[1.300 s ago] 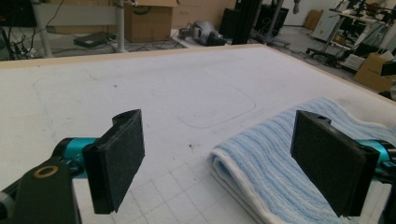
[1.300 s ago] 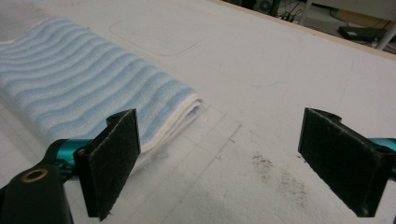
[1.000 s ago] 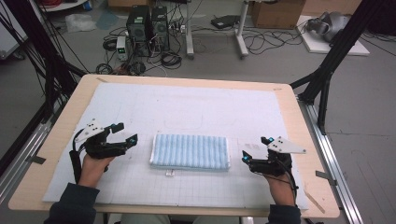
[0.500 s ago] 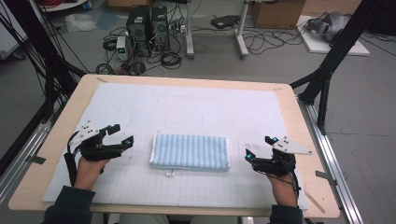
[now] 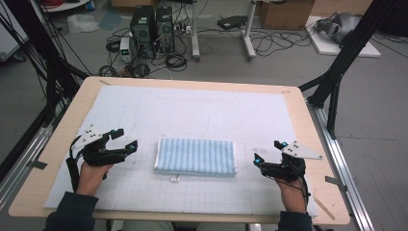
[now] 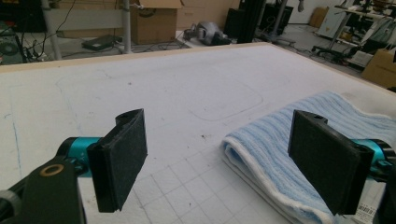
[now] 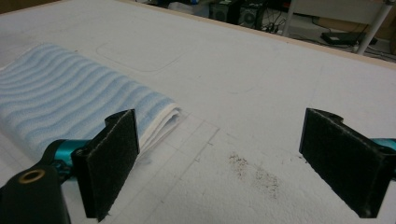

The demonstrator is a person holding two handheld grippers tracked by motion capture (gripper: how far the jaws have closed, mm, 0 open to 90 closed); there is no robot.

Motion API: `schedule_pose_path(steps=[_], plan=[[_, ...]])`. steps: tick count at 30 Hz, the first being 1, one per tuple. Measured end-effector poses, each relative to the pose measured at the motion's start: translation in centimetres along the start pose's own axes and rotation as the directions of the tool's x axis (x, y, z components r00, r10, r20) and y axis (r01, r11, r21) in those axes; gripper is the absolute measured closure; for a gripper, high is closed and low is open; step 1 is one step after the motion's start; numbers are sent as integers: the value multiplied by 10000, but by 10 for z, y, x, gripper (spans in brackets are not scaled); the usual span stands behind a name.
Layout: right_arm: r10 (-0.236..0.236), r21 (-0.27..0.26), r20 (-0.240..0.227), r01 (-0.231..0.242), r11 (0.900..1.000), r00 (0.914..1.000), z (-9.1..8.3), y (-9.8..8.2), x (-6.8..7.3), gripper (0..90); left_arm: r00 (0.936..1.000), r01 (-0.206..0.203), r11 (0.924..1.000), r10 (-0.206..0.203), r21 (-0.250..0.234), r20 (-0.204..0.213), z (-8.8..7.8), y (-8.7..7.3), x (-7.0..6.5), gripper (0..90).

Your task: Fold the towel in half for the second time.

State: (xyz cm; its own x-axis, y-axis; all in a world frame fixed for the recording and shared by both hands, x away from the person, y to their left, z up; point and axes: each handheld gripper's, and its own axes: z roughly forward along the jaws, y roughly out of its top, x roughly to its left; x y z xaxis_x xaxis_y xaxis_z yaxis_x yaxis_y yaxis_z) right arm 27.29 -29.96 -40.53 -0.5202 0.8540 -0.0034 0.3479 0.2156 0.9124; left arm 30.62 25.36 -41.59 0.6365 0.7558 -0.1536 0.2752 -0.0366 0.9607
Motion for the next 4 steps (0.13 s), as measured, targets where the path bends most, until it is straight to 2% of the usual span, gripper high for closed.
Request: schedule_pose_path(steps=[4], plan=[[0, -1, 2, 0, 10000, 10000, 1, -1, -1, 112, 10000, 57, 10000, -57, -15, -49, 0, 0, 1, 200]])
